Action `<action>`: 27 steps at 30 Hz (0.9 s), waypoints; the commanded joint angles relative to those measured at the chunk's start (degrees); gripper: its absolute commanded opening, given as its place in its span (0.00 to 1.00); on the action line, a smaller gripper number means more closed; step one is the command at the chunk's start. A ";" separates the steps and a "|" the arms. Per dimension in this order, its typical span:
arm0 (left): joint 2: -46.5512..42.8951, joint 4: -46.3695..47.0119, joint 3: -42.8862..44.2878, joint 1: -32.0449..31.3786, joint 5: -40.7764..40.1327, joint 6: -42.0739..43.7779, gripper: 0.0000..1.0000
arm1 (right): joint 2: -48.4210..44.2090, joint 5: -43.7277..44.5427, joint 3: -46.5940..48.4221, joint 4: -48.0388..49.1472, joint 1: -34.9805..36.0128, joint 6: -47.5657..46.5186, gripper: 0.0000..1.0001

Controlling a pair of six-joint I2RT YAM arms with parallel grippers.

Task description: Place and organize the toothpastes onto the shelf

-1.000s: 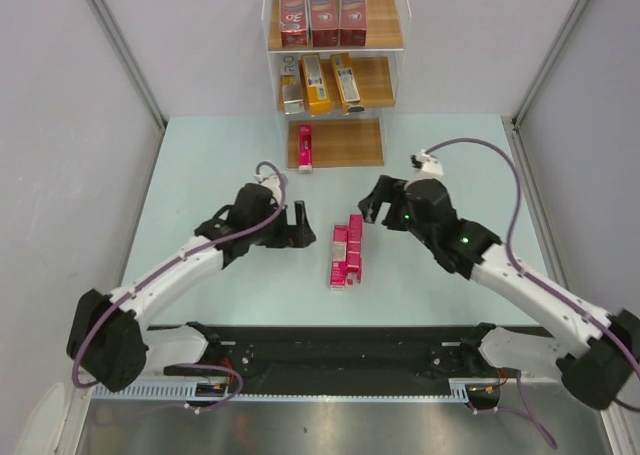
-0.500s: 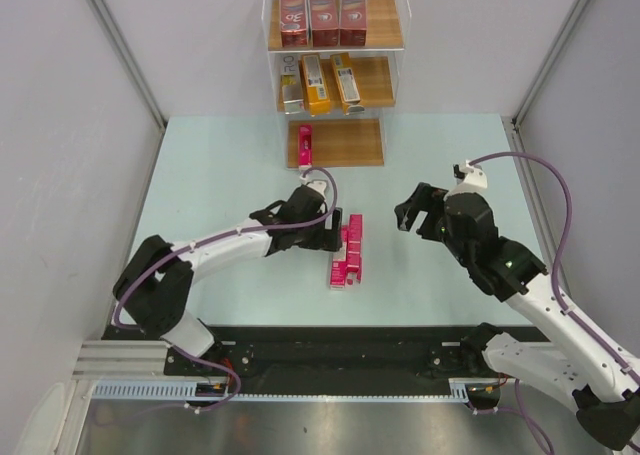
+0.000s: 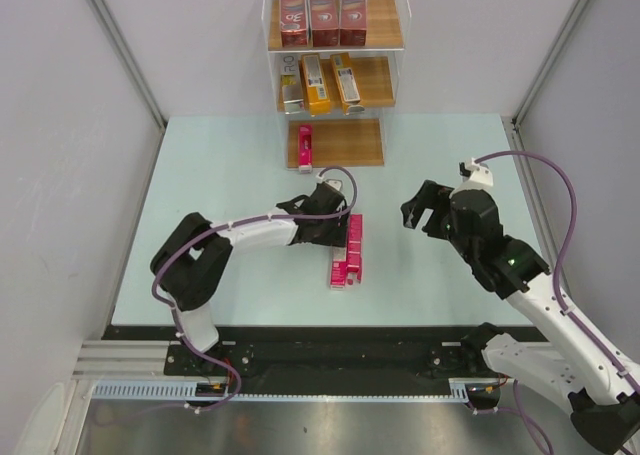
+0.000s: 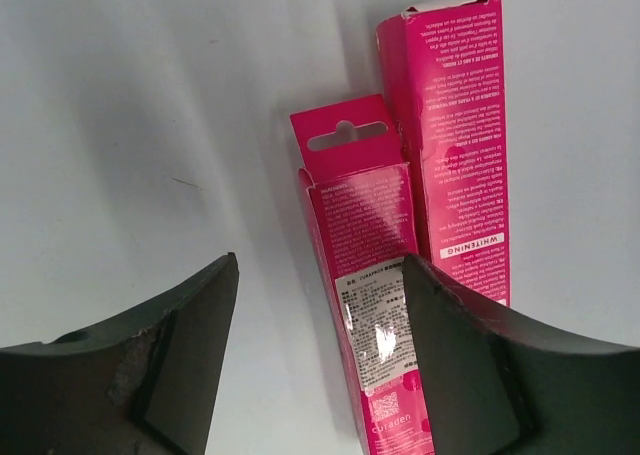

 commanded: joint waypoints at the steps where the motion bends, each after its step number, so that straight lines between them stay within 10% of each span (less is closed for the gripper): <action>1: 2.00 0.84 2.77 -0.55 0.21 -0.81 0.72 | -1.03 -1.12 -0.34 -0.08 -1.15 -1.55 0.93; 12: 4.81 0.67 4.61 -1.87 0.22 -0.63 0.71 | -0.77 -2.44 -1.14 0.18 -1.85 -1.64 0.93; 27: 6.31 2.24 5.06 -2.57 1.71 -0.90 0.35 | -0.24 -4.37 -1.57 0.35 -2.03 -1.55 0.93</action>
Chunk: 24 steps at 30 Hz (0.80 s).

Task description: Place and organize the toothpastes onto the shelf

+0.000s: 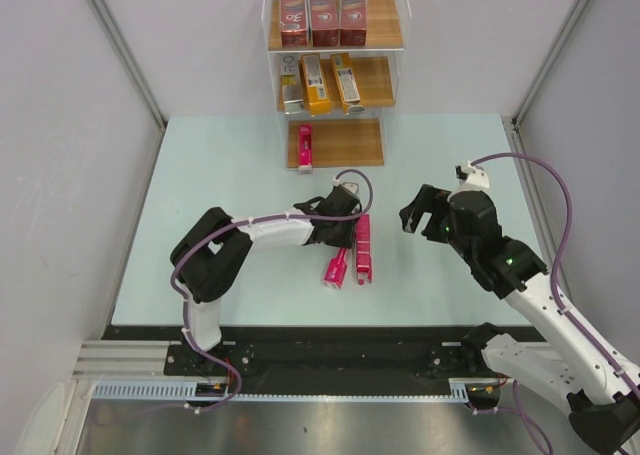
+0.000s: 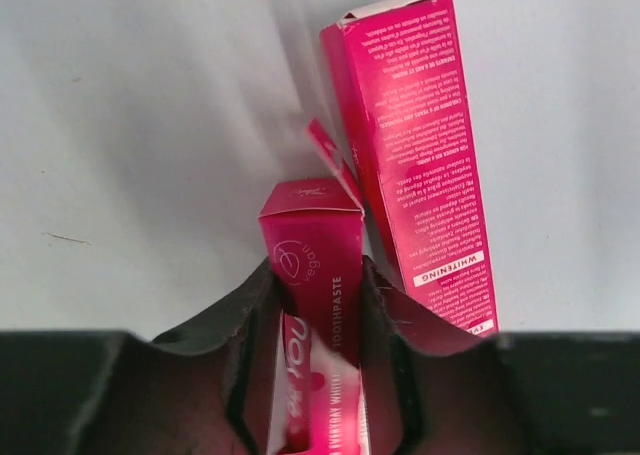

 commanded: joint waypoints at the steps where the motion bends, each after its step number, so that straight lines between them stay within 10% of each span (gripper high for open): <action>1: -1.47 0.22 -0.34 0.03 0.29 0.09 0.32 | -0.09 -0.90 -0.18 0.68 -0.30 -0.87 0.93; 13: -15.52 8.28 -6.56 5.73 9.32 -2.37 0.25 | 1.58 -6.25 -0.18 4.10 -0.04 -1.58 0.94; 24: -45.75 29.99 -22.06 24.44 33.32 -15.55 0.31 | 11.15 -20.05 -0.18 29.05 14.97 1.84 0.95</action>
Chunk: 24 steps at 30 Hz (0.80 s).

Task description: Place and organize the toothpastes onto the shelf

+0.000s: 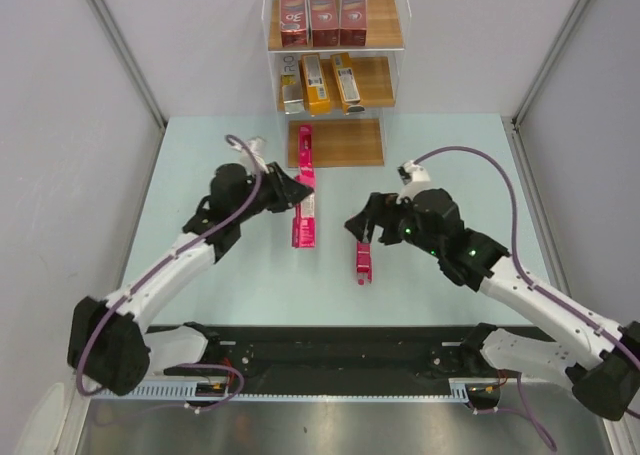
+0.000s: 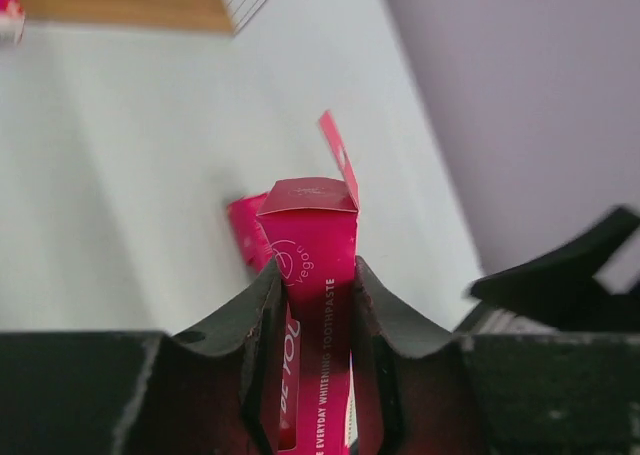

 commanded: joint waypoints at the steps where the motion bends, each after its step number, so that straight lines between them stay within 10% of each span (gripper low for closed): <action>1: -8.20 12.66 -1.66 6.10 14.38 -9.62 0.31 | 4.93 -8.82 0.22 17.24 5.61 3.42 0.95; 13: -13.92 23.02 -2.71 11.11 23.88 -20.63 0.30 | 16.63 -23.51 -0.93 47.12 8.25 15.55 0.90; 24: -14.27 26.29 -3.42 11.29 24.68 -23.53 0.32 | 19.28 -27.12 -1.01 51.98 8.08 18.02 0.42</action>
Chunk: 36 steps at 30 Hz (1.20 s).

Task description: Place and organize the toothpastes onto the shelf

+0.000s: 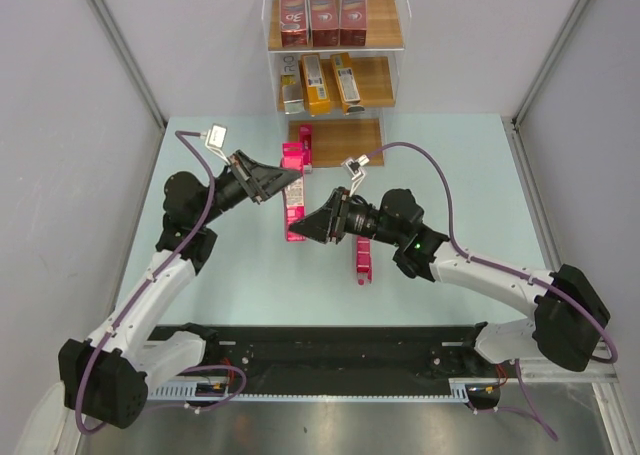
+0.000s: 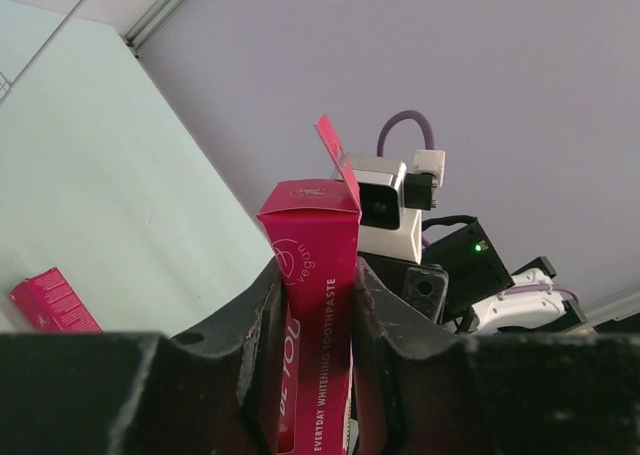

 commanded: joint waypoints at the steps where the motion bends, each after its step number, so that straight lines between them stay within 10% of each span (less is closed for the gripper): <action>1: -1.55 3.92 0.56 0.54 1.38 -1.76 0.33 | -0.62 -1.30 0.15 3.91 -0.03 0.49 0.40; 13: -1.72 -16.35 5.21 0.89 -4.32 10.79 0.97 | -4.04 0.72 0.15 -7.33 -4.68 -2.67 0.29; 28: 5.12 -58.30 18.66 -4.46 -57.28 39.99 1.00 | 2.28 -2.01 -0.82 -18.06 -11.11 -7.42 0.27; 36: 6.54 -57.61 18.05 -7.02 -58.66 39.99 1.00 | 11.67 -6.04 -0.30 -9.81 -15.58 -5.32 0.27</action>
